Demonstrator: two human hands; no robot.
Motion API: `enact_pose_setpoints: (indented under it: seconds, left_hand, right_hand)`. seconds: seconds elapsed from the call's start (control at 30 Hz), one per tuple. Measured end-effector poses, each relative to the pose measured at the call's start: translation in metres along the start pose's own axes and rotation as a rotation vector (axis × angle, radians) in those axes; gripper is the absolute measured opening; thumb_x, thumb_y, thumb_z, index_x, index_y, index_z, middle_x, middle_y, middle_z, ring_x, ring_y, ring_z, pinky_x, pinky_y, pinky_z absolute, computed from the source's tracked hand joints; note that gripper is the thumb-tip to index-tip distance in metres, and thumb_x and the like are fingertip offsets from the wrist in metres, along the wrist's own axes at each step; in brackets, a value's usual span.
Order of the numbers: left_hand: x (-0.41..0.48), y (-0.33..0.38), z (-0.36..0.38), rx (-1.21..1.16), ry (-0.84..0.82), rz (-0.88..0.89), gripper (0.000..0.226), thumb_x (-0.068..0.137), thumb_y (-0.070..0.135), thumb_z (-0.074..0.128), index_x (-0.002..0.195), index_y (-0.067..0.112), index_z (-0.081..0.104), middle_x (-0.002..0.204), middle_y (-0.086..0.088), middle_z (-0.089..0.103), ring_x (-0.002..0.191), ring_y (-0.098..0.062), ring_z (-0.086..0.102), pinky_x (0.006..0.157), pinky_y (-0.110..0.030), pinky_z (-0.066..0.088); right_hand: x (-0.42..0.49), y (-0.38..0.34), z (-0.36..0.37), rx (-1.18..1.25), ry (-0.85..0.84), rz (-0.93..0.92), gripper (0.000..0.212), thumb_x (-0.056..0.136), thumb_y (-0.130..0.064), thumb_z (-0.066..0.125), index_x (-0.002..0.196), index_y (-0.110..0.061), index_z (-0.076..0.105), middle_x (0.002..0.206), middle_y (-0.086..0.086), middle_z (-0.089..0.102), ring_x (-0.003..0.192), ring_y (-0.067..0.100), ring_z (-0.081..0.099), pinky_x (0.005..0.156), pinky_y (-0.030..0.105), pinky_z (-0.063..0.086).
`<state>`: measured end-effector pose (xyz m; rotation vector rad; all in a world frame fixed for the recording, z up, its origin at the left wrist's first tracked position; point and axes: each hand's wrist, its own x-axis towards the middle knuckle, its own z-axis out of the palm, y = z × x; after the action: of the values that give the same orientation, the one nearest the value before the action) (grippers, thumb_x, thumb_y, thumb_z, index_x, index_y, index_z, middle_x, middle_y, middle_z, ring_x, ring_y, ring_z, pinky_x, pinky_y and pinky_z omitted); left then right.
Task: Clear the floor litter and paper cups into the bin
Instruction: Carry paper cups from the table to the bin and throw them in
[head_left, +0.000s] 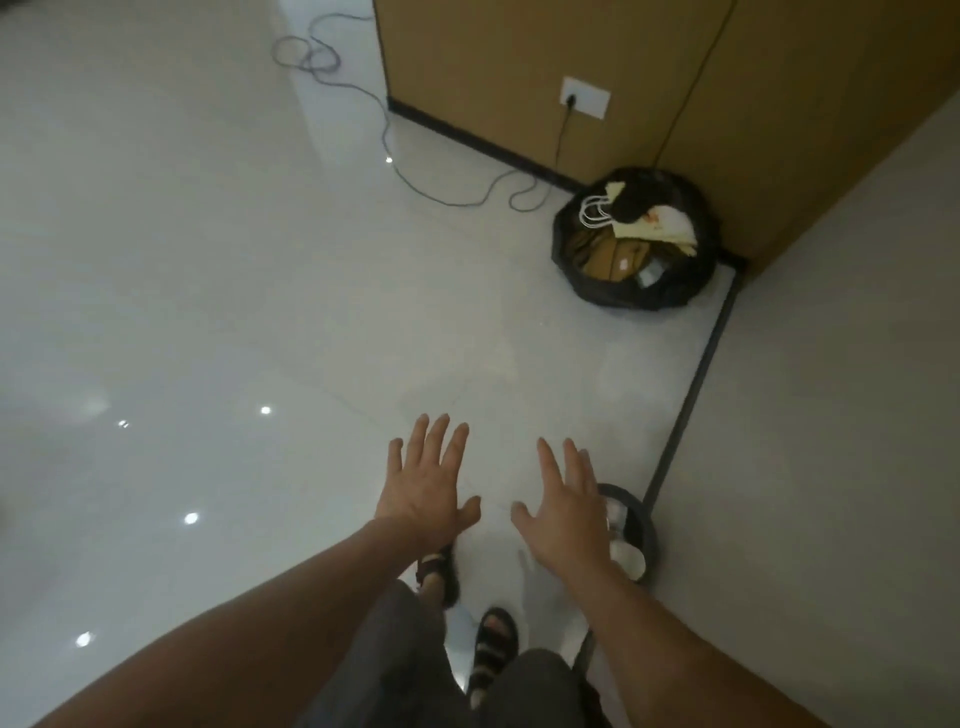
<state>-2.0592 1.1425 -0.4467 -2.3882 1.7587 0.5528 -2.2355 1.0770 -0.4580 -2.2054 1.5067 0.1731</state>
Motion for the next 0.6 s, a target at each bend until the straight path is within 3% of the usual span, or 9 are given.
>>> enact_pose_setpoints:
  seconds: [0.3,0.6]
  left_hand:
    - [-0.177,-0.104,-0.007,-0.214,0.167,-0.479,0.089,0.085,0.066,0.032,0.151,0.025,-0.012,0.160,-0.002,-0.015,0.145,-0.026,-0.019,0.117,-0.050,0.001]
    - [-0.371,-0.250,0.021,-0.351,0.381,-0.944,0.089,0.085,0.065,0.039,0.152,0.026,-0.004,0.160,-0.001,-0.007,0.147,-0.025,-0.010,0.116,-0.047,0.006]
  right_hand:
    - [-0.054,-0.142,-0.010,-0.178,-0.152,-0.463,0.082,0.092,-0.052,0.048,0.155,-0.033,-0.001,0.163,0.001,-0.010,0.150,0.023,-0.009,0.119,0.046,0.015]
    - [-0.160,-0.351,0.059,-0.377,-0.209,-0.916,0.081,0.093,-0.053,0.046,0.154,-0.035,-0.004,0.163,0.000,-0.012,0.150,0.021,-0.011,0.118,0.044,0.013]
